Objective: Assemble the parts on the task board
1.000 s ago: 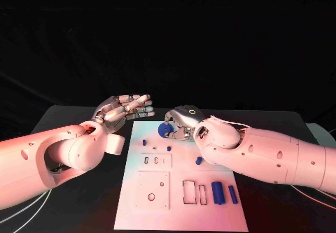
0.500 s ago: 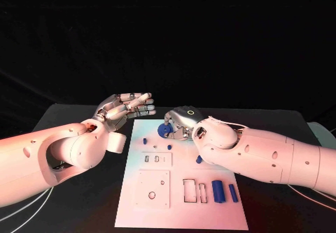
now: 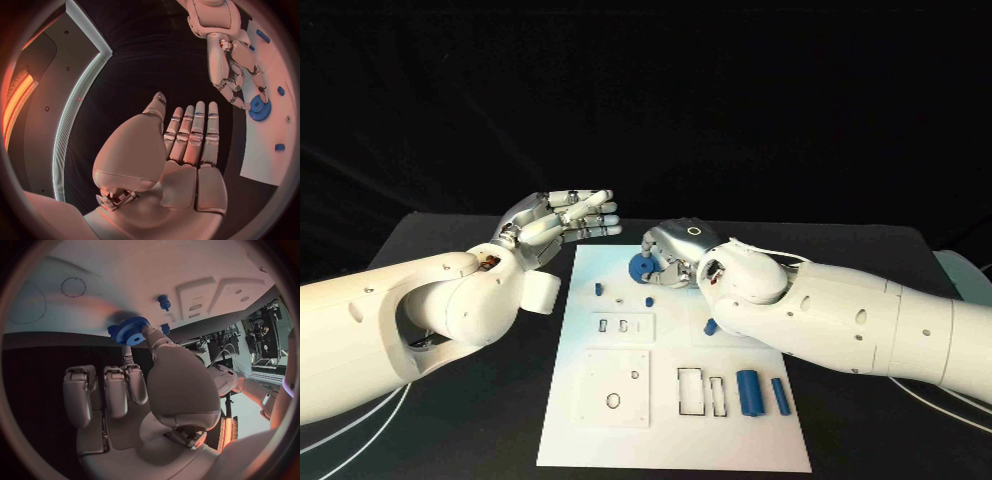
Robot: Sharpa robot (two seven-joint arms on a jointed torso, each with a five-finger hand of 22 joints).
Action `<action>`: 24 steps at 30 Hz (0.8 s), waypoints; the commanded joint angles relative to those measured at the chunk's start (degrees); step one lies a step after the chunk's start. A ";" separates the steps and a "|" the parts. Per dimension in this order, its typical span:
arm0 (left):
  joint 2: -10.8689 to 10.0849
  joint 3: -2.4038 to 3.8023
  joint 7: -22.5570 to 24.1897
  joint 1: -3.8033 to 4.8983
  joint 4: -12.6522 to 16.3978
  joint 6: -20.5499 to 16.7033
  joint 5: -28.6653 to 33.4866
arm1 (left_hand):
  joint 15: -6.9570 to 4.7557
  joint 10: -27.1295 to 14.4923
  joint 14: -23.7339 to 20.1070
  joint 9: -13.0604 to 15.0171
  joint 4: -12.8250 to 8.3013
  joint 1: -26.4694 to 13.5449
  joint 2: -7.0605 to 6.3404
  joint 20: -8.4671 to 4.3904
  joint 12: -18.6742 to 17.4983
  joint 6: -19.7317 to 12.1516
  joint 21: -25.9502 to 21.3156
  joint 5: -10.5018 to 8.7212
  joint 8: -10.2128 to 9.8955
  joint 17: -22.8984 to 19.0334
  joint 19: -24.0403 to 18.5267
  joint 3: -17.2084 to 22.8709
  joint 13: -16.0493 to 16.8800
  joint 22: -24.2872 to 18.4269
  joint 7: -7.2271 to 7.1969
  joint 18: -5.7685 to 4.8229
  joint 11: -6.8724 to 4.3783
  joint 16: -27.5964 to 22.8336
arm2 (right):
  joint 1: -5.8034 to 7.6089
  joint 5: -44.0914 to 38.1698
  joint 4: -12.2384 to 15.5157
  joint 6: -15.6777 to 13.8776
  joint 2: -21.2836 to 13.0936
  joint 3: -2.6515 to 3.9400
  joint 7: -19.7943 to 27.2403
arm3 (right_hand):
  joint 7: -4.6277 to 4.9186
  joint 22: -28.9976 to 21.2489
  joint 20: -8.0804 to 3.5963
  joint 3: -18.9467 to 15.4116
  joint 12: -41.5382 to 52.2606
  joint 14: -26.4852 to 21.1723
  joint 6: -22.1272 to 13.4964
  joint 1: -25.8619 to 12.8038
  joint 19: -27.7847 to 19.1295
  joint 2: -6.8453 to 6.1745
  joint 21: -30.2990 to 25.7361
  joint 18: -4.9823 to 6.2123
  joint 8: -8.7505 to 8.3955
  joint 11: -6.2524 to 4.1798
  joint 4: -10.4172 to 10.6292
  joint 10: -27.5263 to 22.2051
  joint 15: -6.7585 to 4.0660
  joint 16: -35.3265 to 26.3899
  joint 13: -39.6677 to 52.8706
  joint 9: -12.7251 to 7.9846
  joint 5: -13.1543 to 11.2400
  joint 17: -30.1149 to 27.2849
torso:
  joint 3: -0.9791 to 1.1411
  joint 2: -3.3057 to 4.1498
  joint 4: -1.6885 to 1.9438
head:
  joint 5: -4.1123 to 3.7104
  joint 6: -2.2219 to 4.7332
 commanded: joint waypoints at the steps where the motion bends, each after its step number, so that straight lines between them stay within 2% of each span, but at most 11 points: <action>1: 0.12 0.04 0.33 0.08 0.07 0.74 0.06 | 0.46 -0.06 -0.08 -0.05 -0.20 0.19 0.52 0.11 -0.20 0.23 -0.14 0.06 -0.14 -0.09 0.47 -0.09 -0.06 -0.05 0.23 0.62 0.41 -0.20 | -0.15 -0.71 -0.18 1.02 0.24 -0.04 -0.03 | -0.88 12.03 -0.49 0.23 -0.24 5.16 0.61 -0.23 3.75 0.57 -0.14 -0.79 0.07 -0.08 0.12 0.01 -0.34 0.06 6.72 0.01 0.24 11.86 | -0.01 -0.02 0.05 | 0.06 -0.21; 11: 0.02 0.04 0.28 0.08 0.07 0.71 0.06 | 0.46 -0.06 -0.08 -0.05 -0.20 0.19 0.52 0.11 -0.20 0.23 -0.14 0.06 -0.14 -0.09 0.47 -0.09 -0.06 -0.05 0.23 0.62 0.41 -0.20 | -0.49 -0.33 -0.12 1.54 0.37 -0.17 0.37 | -0.82 12.11 -0.49 0.24 -0.20 5.17 0.63 -0.48 3.80 0.44 -0.09 -0.81 -0.14 -0.03 0.29 0.06 -0.32 0.08 6.81 -0.05 0.16 11.92 | -0.02 0.00 0.00 | 0.24 -0.36; 18: -0.01 0.04 0.21 0.08 0.06 0.68 0.06 | 0.46 -0.06 -0.08 -0.05 -0.20 0.19 0.52 0.11 -0.20 0.23 -0.14 0.06 -0.14 -0.09 0.47 -0.09 -0.06 -0.05 0.23 0.62 0.41 -0.20 | -0.54 -0.19 -0.21 0.77 0.38 -0.19 0.42 | -0.79 11.99 -0.48 0.20 -0.32 5.14 0.67 -0.77 3.71 0.32 -0.19 -0.78 -0.30 0.00 0.48 -0.04 -0.29 0.02 6.70 -0.10 0.06 11.78 | 0.00 0.01 0.00 | 0.28 -0.30; 19: -0.01 0.04 0.20 0.08 0.06 0.68 0.06 | 0.46 -0.06 -0.08 -0.05 -0.20 0.19 0.52 0.11 -0.20 0.23 -0.14 0.06 -0.14 -0.09 0.47 -0.09 -0.06 -0.05 0.23 0.62 0.41 -0.20 | -0.54 -0.18 -0.29 0.56 0.38 -0.19 0.43 | -0.67 11.89 -0.46 0.13 -0.51 5.12 0.35 -0.99 3.62 0.19 -0.28 -0.74 -0.60 0.09 0.62 -0.22 -0.24 -0.02 6.48 -0.21 -0.18 11.70 | 0.00 0.01 0.00 | 0.28 -0.30; 22: -0.01 0.04 0.17 0.08 0.07 0.67 0.06 | 0.47 -0.06 -0.10 -0.05 -0.23 0.19 0.54 0.12 -0.25 0.24 -0.16 0.06 -0.19 -0.10 0.47 -0.12 -0.06 -0.08 0.23 0.61 0.42 -0.28 | -0.54 -0.04 -0.55 0.11 0.37 -0.19 0.48 | 0.51 11.63 -0.09 -0.29 -1.70 5.11 -2.97 -1.71 3.40 -0.46 -0.52 -0.68 -3.00 1.04 1.10 -1.34 0.45 -0.03 5.19 -1.20 -2.61 11.72 | 0.00 -0.02 -0.01 | 0.28 -0.18; 24: -0.01 0.04 0.15 0.08 0.07 0.65 0.06 | 0.47 -0.06 -0.10 -0.05 -0.23 0.19 0.54 0.12 -0.25 0.24 -0.16 0.06 -0.19 -0.10 0.47 -0.12 -0.06 -0.08 0.23 0.61 0.42 -0.28 | -0.54 0.11 -0.68 0.12 0.36 -0.19 0.55 | 1.44 11.61 0.45 -0.92 -1.97 5.11 -6.06 -1.99 3.37 -0.85 -0.56 -0.68 -5.15 1.86 1.43 -1.61 1.14 -0.02 4.92 -2.23 -3.48 11.75 | 0.00 -0.03 -0.02 | 0.29 -0.17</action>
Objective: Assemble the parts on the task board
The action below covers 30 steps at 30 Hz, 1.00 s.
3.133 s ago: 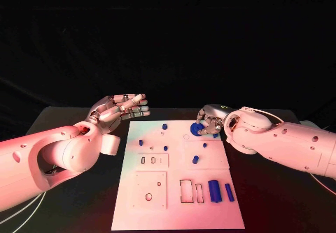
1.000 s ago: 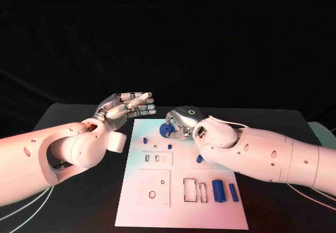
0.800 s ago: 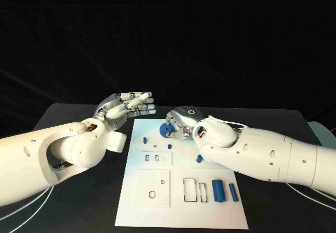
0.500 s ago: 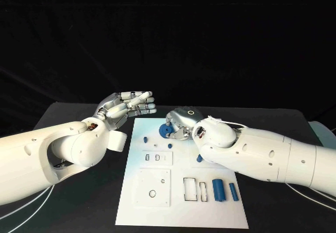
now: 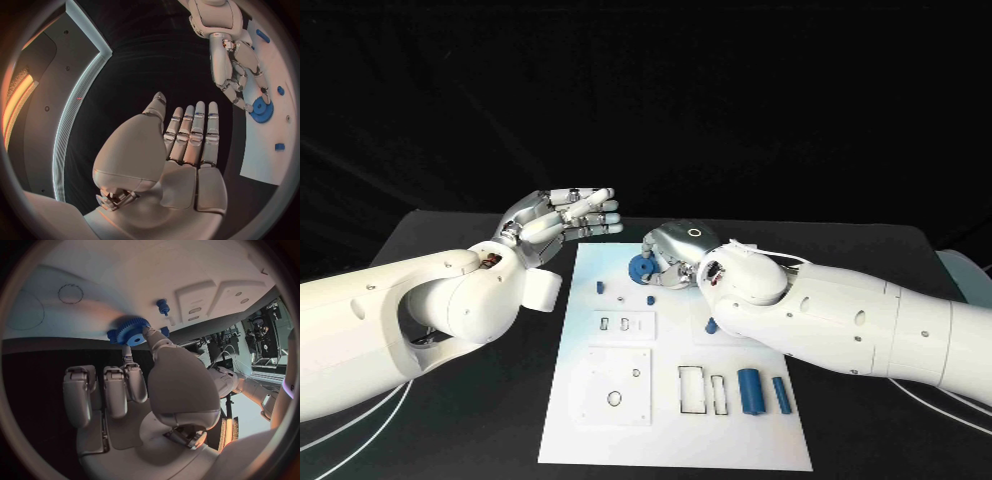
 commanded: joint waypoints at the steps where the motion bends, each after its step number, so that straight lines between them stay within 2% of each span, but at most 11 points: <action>1: 0.06 0.04 0.23 0.08 0.06 0.65 0.05 | 0.47 -0.06 -0.10 -0.05 -0.23 0.19 0.54 0.12 -0.25 0.24 -0.16 0.07 -0.19 -0.05 0.47 -0.12 -0.06 -0.09 0.23 0.62 0.42 -0.28 | -0.03 0.06 -0.18 -0.09 0.07 0.00 0.45 | 0.93 11.63 0.69 -0.92 -0.43 5.22 -2.73 -0.27 3.37 -0.72 -0.25 -0.68 -2.07 0.78 0.41 -0.27 0.85 0.00 4.84 -1.09 -0.61 11.81 | 0.02 0.01 -0.03 | 0.01 0.04; 10: 0.06 0.04 0.07 0.09 -0.03 0.58 0.05 | 0.47 -0.06 -0.10 -0.05 -0.23 0.19 0.54 0.12 -0.25 0.24 -0.16 0.07 -0.19 -0.05 0.47 -0.12 -0.06 -0.09 0.23 0.62 0.42 -0.28 | -0.03 1.23 0.02 1.44 -0.11 -0.01 0.99 | 1.23 11.94 1.38 -2.21 -0.06 5.29 -1.81 -0.28 3.59 -0.53 -0.05 -0.74 -2.71 1.16 1.24 0.07 1.30 0.15 5.29 -1.73 0.40 12.13 | 0.04 0.03 0.00 | 0.03 -0.10; 16: 0.03 0.04 0.01 0.09 -0.20 0.40 0.05 | 0.57 -0.25 -0.23 -0.08 -0.32 0.16 0.51 0.12 -0.52 0.11 -0.20 0.06 -0.45 -0.11 0.49 -0.27 -0.09 -0.17 0.43 0.61 0.55 -0.60 | -0.03 2.13 0.13 2.92 -0.30 -0.01 1.60 | 0.75 12.71 1.39 -2.56 0.52 5.42 0.99 -0.88 4.19 0.58 0.57 -0.95 -2.78 0.79 2.17 0.66 1.08 0.40 5.98 -2.12 1.94 12.68 | 0.04 0.03 -0.04 | 0.03 -0.16; 21: 0.01 0.04 -0.03 0.09 -0.32 0.32 0.05 | 0.59 -0.30 -0.25 -0.08 -0.35 0.16 0.51 0.12 -0.59 0.07 -0.21 0.07 -0.52 -0.12 0.50 -0.30 -0.09 -0.19 0.47 0.61 0.59 -0.67 | -0.03 2.86 -0.01 3.50 -0.36 -0.01 1.77 | 0.51 12.85 1.16 -3.15 0.73 5.47 2.45 -3.68 4.28 1.92 0.66 -0.98 -4.32 0.57 4.58 0.91 0.86 0.50 6.28 -3.09 4.54 12.89 | 0.03 0.01 -0.03 | 0.02 -0.27; 26: 0.01 0.04 -0.04 0.09 -0.38 0.24 0.05 | 0.61 -0.36 -0.26 -0.09 -0.38 0.17 0.51 0.12 -0.67 0.03 -0.22 0.07 -0.59 -0.13 0.51 -0.33 -0.10 -0.21 0.52 0.61 0.63 -0.74 | -0.03 3.52 -0.19 4.09 -0.34 -0.01 1.74 | 0.57 12.89 1.15 -3.66 0.72 5.48 2.87 -5.43 4.29 2.37 0.66 -0.99 -5.70 0.62 6.25 0.92 0.89 0.53 6.31 -3.81 5.09 12.97 | 0.03 0.04 -0.03 | 0.08 -0.27; 30: 0.00 0.04 -0.05 0.09 -0.39 0.21 0.05 | 0.63 -0.41 -0.27 -0.09 -0.41 0.19 0.54 0.12 -0.72 -0.01 -0.23 0.07 -0.64 -0.13 0.51 -0.34 -0.10 -0.23 0.55 0.61 0.66 -0.79 | -0.02 3.71 -0.67 4.67 -0.28 -0.01 1.43 | 0.62 12.93 1.16 -3.73 0.70 5.49 2.87 -5.62 4.32 2.41 0.69 -1.00 -6.00 0.65 6.49 0.90 0.91 0.54 6.30 -3.96 5.16 12.98 | 0.01 0.01 -0.02 | -0.02 -0.24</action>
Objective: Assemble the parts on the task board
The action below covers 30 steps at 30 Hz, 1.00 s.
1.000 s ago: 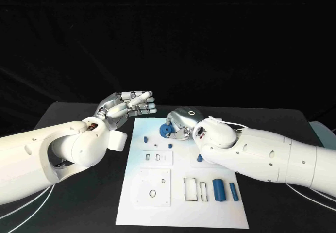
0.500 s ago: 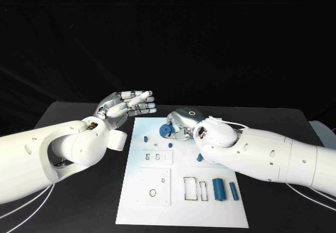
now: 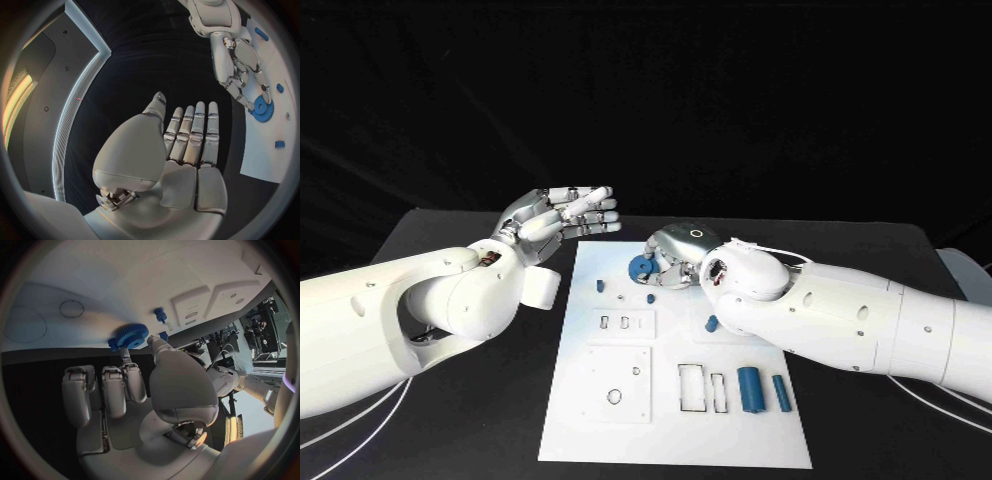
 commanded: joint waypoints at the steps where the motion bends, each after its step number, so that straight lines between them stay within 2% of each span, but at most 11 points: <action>1: 0.04 0.04 0.25 0.09 0.03 0.26 0.05 | 0.43 -0.09 -0.07 -0.09 -0.25 0.19 0.54 -0.08 -0.24 -0.01 -0.23 0.07 -0.32 -0.08 0.31 -0.18 -0.10 -0.09 0.55 0.62 0.34 -0.40 | -0.07 0.76 -0.50 2.15 0.05 -0.07 0.01 | 0.02 12.95 0.01 0.01 0.13 5.50 0.48 -0.58 4.21 -0.01 0.31 -1.00 -0.32 0.05 0.44 0.15 -0.07 0.32 6.28 -0.13 0.26 13.02 | -0.02 -0.01 0.02 | -0.08 0.03; 10: 0.08 0.04 0.54 0.09 0.01 0.01 0.05 | 0.46 -0.12 -0.08 -0.09 -0.34 0.29 0.59 -0.08 -0.30 -0.02 -0.24 0.08 -0.38 -0.09 0.32 -0.15 -0.10 -0.12 0.57 0.62 0.36 -0.47 | -0.07 1.27 -0.86 2.97 -0.20 -0.07 -0.41 | 0.11 13.11 0.05 0.05 0.18 5.51 0.42 -0.39 4.34 -0.04 0.44 -1.05 -0.90 0.12 0.49 0.20 -0.01 0.34 6.37 -0.40 0.89 13.08 | -0.01 -0.01 0.00 | -0.02 -0.10; 14: 0.05 0.04 0.57 0.09 -0.02 -0.05 0.05 | 0.46 -0.12 -0.08 -0.09 -0.34 0.29 0.59 -0.08 -0.30 -0.02 -0.24 0.08 -0.38 -0.09 0.32 -0.15 -0.10 -0.12 0.57 0.62 0.36 -0.47 | -0.06 1.28 -0.49 2.74 -0.50 -0.07 -0.53 | 0.13 13.21 0.07 0.12 0.26 5.53 0.49 -0.20 4.41 -0.05 0.52 -1.08 -1.11 0.13 0.44 0.27 0.01 0.38 6.46 -0.51 1.14 13.15 | 0.07 -0.03 -0.07 | 0.03 -0.13; 21: -0.05 0.04 0.62 0.09 -0.02 -0.09 0.05 | 0.46 -0.12 -0.08 -0.09 -0.34 0.29 0.59 -0.08 -0.30 -0.02 -0.24 0.08 -0.38 -0.09 0.32 -0.15 -0.10 -0.12 0.57 0.62 0.36 -0.47 | -0.06 1.18 0.88 2.33 -1.73 -0.07 -0.91 | 0.13 13.32 0.08 0.17 0.40 5.53 0.56 -0.07 4.51 -0.04 0.62 -1.12 -1.24 0.14 0.40 0.41 0.02 0.39 6.63 -0.57 1.31 13.19 | 0.02 -0.01 -0.04 | -0.05 -0.17; 26: -0.14 0.04 0.59 0.09 -0.06 -0.10 0.05 | 0.46 -0.12 -0.08 -0.09 -0.34 0.29 0.59 -0.08 -0.30 -0.02 -0.24 0.08 -0.38 -0.09 0.32 -0.15 -0.10 -0.12 0.57 0.62 0.36 -0.47 | -0.02 0.75 2.38 0.46 -2.98 -0.05 -1.14 | 0.12 13.46 0.09 0.23 0.53 5.52 0.74 0.08 4.62 -0.04 0.74 -1.16 -1.32 0.14 0.34 0.54 0.01 0.37 6.78 -0.61 1.46 13.13 | 0.07 -0.02 -0.09 | -0.13 -0.08; 30: -0.18 0.04 0.59 0.09 -0.09 -0.10 0.05 | 0.47 -0.11 -0.07 -0.08 -0.40 0.37 0.63 -0.08 -0.33 -0.01 -0.25 0.08 -0.41 -0.09 0.33 -0.13 -0.09 -0.13 0.56 0.62 0.37 -0.52 | 0.07 0.45 3.55 -0.89 -4.13 0.03 -1.23 | 0.09 13.59 0.09 0.31 0.55 5.52 0.92 0.24 4.73 -0.03 0.85 -1.20 -1.40 0.11 0.28 0.57 0.01 0.36 6.81 -0.65 1.62 13.11 | 0.01 -0.10 -0.11 | -0.28 -0.03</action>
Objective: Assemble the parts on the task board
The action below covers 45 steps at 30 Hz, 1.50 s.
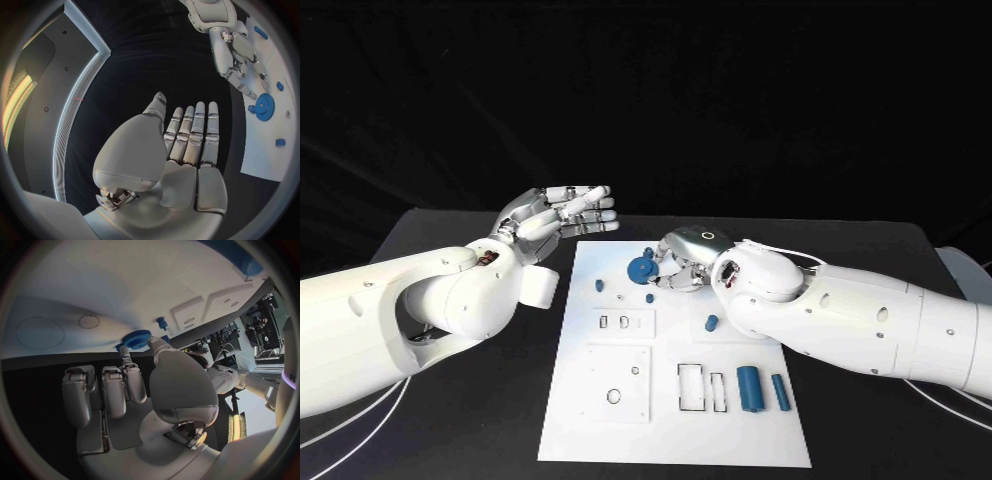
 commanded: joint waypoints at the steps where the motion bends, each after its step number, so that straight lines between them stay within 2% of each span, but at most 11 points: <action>1: -0.01 0.04 0.55 0.09 0.03 0.13 0.04 | 0.47 -0.01 -0.07 -0.08 -0.43 0.19 0.43 -0.08 -0.35 0.00 -0.25 0.08 -0.43 -0.10 0.34 -0.10 -0.04 -0.10 0.55 0.62 0.28 -0.29 | 0.14 -0.81 1.33 -2.28 -1.20 0.15 -0.77 | -0.31 13.57 0.10 0.17 0.33 5.51 0.37 0.26 4.73 -0.02 0.29 -1.18 -0.23 -0.10 0.13 0.38 0.01 0.13 6.83 -0.07 0.21 13.10 | -0.02 -0.04 0.01 | -0.19 0.12; 5: -0.06 0.03 0.53 0.09 0.04 0.17 0.04 | 0.47 -0.01 -0.07 -0.08 -0.43 0.19 0.43 -0.08 -0.35 0.00 -0.25 0.08 -0.43 -0.10 0.34 -0.10 -0.04 -0.10 0.55 0.62 0.28 -0.29 | 0.47 0.07 3.87 -3.46 -4.09 0.60 -0.44 | -0.36 13.58 0.09 0.23 0.41 5.48 0.70 0.54 4.74 -0.19 0.30 -1.19 -0.35 -0.14 -0.01 0.47 -0.01 0.07 6.92 -0.13 0.28 12.96 | 0.02 -0.13 -0.06 | -0.35 0.16; 9: -0.06 0.03 0.47 0.08 -0.06 0.29 0.04 | 0.47 -0.01 -0.07 -0.08 -0.43 0.19 0.43 -0.08 -0.35 0.00 -0.25 0.08 -0.43 -0.10 0.34 -0.10 -0.04 -0.10 0.55 0.62 0.28 -0.29 | 1.57 6.06 6.26 -4.65 -8.21 0.88 2.14 | -0.43 12.87 0.02 0.81 0.39 5.33 1.50 2.65 4.13 -0.64 -0.38 -0.95 -0.90 -0.23 -1.25 0.52 -0.11 -0.19 6.94 -0.41 -0.64 12.37 | 0.04 -0.33 -0.15 | -0.73 0.43; 11: 0.03 0.03 0.45 0.08 -0.20 0.40 0.05 | 0.48 0.01 -0.06 -0.07 -0.47 0.23 0.45 -0.08 -0.36 0.02 -0.26 0.08 -0.44 -0.10 0.34 -0.09 -0.04 -0.11 0.54 0.62 0.27 -0.32 | 2.15 11.55 7.06 -4.48 -10.94 0.96 4.92 | -0.46 11.59 -0.05 1.47 -0.13 5.11 2.11 4.84 3.03 -0.73 -1.60 -0.52 -1.27 -0.28 -2.65 0.06 -0.19 -0.61 6.43 -0.61 -2.98 11.50 | 0.02 -0.62 -0.33 | -0.91 0.49; 14: 0.23 0.02 0.36 0.07 -0.44 0.59 0.05 | 0.47 0.09 -0.02 -0.06 -0.53 0.28 0.46 -0.08 -0.35 0.09 -0.26 0.08 -0.44 -0.10 0.36 -0.09 -0.02 -0.13 0.52 0.62 0.25 -0.34 | 2.70 19.37 7.43 -3.73 -14.86 1.02 9.72 | -0.90 10.12 -0.12 1.42 -1.27 5.11 2.56 7.08 1.72 -1.37 -3.07 -0.04 -1.97 -0.59 -4.27 -1.03 -0.35 -0.62 5.28 -0.95 -9.68 11.55 | 0.03 -1.01 -0.59 | -0.97 0.52; 17: 0.57 -0.01 0.29 0.05 -0.75 0.85 0.05 | 0.44 0.29 0.07 -0.02 -0.63 0.34 0.48 -0.08 -0.31 0.26 -0.26 0.07 -0.43 -0.09 0.40 -0.11 0.02 -0.16 0.50 0.63 0.21 -0.40 | 2.95 23.82 7.09 -2.70 -18.58 1.05 13.43 | -1.53 9.69 -0.43 1.07 -1.41 5.25 2.74 9.03 1.32 -2.21 -3.56 0.12 -2.61 -1.11 -5.85 -1.21 -0.76 -0.37 5.19 -1.23 -11.39 12.15 | 0.17 -1.38 -0.87 | -1.36 0.69; 22: 0.91 -0.04 0.25 0.03 -1.04 1.13 0.05 | 0.42 0.40 0.12 -0.01 -0.67 0.37 0.50 -0.09 -0.29 0.34 -0.26 0.07 -0.42 -0.08 0.41 -0.12 0.04 -0.18 0.49 0.63 0.19 -0.42 | 2.60 24.80 5.95 -1.52 -22.18 1.03 15.14 | -1.68 9.83 -0.74 0.15 -1.17 5.32 2.85 9.87 1.42 -2.91 -3.51 0.07 -3.34 -1.32 -6.71 -0.95 -1.01 -0.24 5.49 -1.52 -11.32 12.46 | 0.28 -1.71 -1.14 | -1.63 0.49; 26: 1.00 -0.06 0.26 0.02 -1.22 1.17 0.05 | 0.41 0.47 0.17 0.00 -0.70 0.39 0.51 -0.09 -0.27 0.39 -0.26 0.07 -0.42 -0.07 0.43 -0.12 0.05 -0.19 0.47 0.63 0.17 -0.44 | 2.20 24.14 4.89 -0.64 -23.74 1.01 15.78 | -1.46 9.94 -0.76 -0.24 -1.09 5.34 3.06 10.68 1.52 -2.90 -3.45 0.03 -3.75 -1.16 -7.30 -0.84 -0.92 -0.22 5.58 -1.68 -10.48 12.50 | 0.45 -1.80 -1.13 | -1.93 0.33; 29: 1.03 -0.07 0.28 0.01 -1.36 1.18 0.05 | 0.41 0.48 0.18 0.00 -0.71 0.40 0.51 -0.09 -0.28 0.40 -0.26 0.07 -0.43 -0.07 0.44 -0.13 0.05 -0.19 0.47 0.63 0.17 -0.45 | 1.87 23.72 3.94 -0.21 -24.28 0.99 16.13 | -1.37 9.96 -0.73 -0.38 -1.07 5.33 3.18 11.18 1.53 -2.74 -3.47 0.03 -4.04 -1.08 -7.65 -0.79 -0.86 -0.24 5.64 -1.80 -9.65 12.49 | 0.46 -1.78 -1.15 | -2.03 0.35; 38: 1.09 -0.09 0.31 0.00 -1.62 1.18 0.05 | 0.41 0.49 0.19 0.00 -0.74 0.41 0.52 -0.09 -0.29 0.42 -0.26 0.07 -0.44 -0.07 0.45 -0.13 0.05 -0.20 0.46 0.63 0.17 -0.46 | 0.64 22.97 1.88 -0.34 -23.01 0.97 15.94 | -1.28 9.95 -0.68 -0.58 -1.02 5.35 2.95 11.39 1.52 -2.62 -3.52 0.03 -4.52 -1.00 -7.84 -0.73 -0.81 -0.21 5.71 -1.98 -9.12 12.56 | 0.41 -1.62 -1.00 | -1.99 0.16; 45: 1.12 -0.09 0.32 0.00 -1.66 1.20 0.05 | 0.41 0.50 0.19 0.00 -0.74 0.41 0.52 -0.09 -0.29 0.42 -0.26 0.07 -0.44 -0.07 0.45 -0.13 0.05 -0.20 0.46 0.63 0.17 -0.47 | 0.00 21.99 0.80 -0.51 -21.57 0.96 14.90 | -1.22 10.07 -0.66 -0.66 -0.87 5.40 2.93 11.30 1.63 -2.47 -3.41 -0.01 -4.66 -0.96 -7.78 -0.59 -0.78 -0.12 5.88 -2.04 -8.90 12.76 | 0.46 -1.50 -0.94 | -2.08 0.01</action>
